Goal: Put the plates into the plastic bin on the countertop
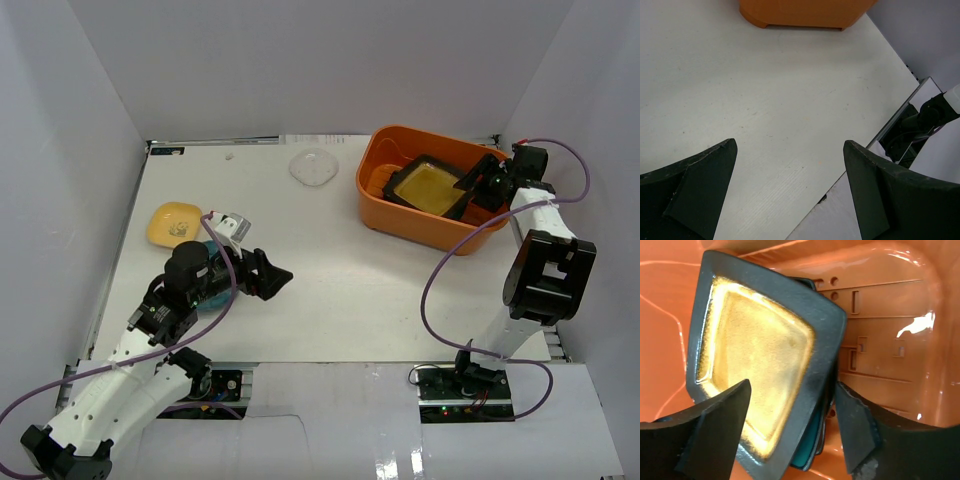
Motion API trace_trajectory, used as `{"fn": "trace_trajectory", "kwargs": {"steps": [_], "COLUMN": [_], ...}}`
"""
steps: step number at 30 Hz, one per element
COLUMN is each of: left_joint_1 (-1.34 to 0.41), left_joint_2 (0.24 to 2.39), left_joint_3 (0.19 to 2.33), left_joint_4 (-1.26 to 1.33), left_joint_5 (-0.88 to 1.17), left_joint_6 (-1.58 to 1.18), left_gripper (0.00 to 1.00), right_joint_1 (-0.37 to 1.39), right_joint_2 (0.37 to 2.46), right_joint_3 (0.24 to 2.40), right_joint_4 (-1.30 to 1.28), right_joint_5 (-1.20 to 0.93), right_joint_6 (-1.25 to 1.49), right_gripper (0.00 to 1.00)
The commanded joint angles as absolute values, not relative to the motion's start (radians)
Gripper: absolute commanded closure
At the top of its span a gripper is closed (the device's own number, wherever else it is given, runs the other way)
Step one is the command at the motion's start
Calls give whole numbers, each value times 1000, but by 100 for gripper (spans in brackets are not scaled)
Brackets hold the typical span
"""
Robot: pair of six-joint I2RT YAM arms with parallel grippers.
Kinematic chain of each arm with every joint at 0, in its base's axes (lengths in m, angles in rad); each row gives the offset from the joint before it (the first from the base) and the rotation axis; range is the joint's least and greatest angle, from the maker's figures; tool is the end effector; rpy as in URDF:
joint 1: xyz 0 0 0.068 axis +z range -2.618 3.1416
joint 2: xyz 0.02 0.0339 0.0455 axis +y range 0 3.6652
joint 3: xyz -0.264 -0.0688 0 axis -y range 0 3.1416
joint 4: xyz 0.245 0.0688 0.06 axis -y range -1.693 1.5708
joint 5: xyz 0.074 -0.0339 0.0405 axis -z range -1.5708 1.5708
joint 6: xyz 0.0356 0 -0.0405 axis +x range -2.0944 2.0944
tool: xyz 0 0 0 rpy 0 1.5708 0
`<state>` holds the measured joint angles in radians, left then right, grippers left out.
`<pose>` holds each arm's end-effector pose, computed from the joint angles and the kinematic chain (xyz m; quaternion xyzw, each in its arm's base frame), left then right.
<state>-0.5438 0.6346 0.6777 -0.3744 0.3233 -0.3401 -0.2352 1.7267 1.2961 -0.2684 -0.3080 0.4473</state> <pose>0.1238 -0.0881 0.3055 0.1747 0.7897 -0.3636 0.4621 0.3830 -0.0807 0.2571 0.2387 0.8658 0.1824 0.4002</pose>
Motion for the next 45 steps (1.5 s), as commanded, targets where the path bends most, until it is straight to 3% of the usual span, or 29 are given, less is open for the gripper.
{"fn": "trace_trajectory", "kwargs": {"steps": [1, 8, 14, 16, 18, 21, 26, 34, 42, 45], "left_joint_1": [-546, -546, -548, -546, -548, -546, -548, -546, -546, -546], "left_joint_2": [627, 611, 592, 574, 552, 529, 499, 460, 443, 454], "left_joint_3": [676, 681, 742, 782, 811, 871, 905, 854, 834, 850], "left_joint_4": [-382, -384, -391, -393, -391, -390, -391, -457, -472, -469], "left_joint_5": [301, 253, 135, 54, 6, -95, -166, -178, -181, -189], "left_joint_6": [-330, -339, -356, -362, -373, -391, -388, -393, -381, -368], "left_gripper": [2, 2, 2, 2, 2, 2, 2, 2, 2, 2], "right_joint_1": [-232, -189, 41, 220, 425, 666, 929, 1028, 1060, 1071], "right_joint_2": [1671, 1488, 1246, 1180, 1172, 1262, 1596, 2050, 2302, 2353], "right_joint_3": [1339, 1325, 1145, 1054, 933, 859, 960, 1178, 1338, 1387], "right_joint_4": [-278, -256, -175, -63, 68, 217, 362, 600, 696, 695], "right_joint_5": [-258, -163, -88, -52, -11, 69, 63, -120, -135, -121], "right_joint_6": [394, 382, 414, 452, 521, 607, 678, 924, 1112, 1146], "right_gripper": [26, 2, 2, 0, 8, 20, 22, 29, 34, 40]}}
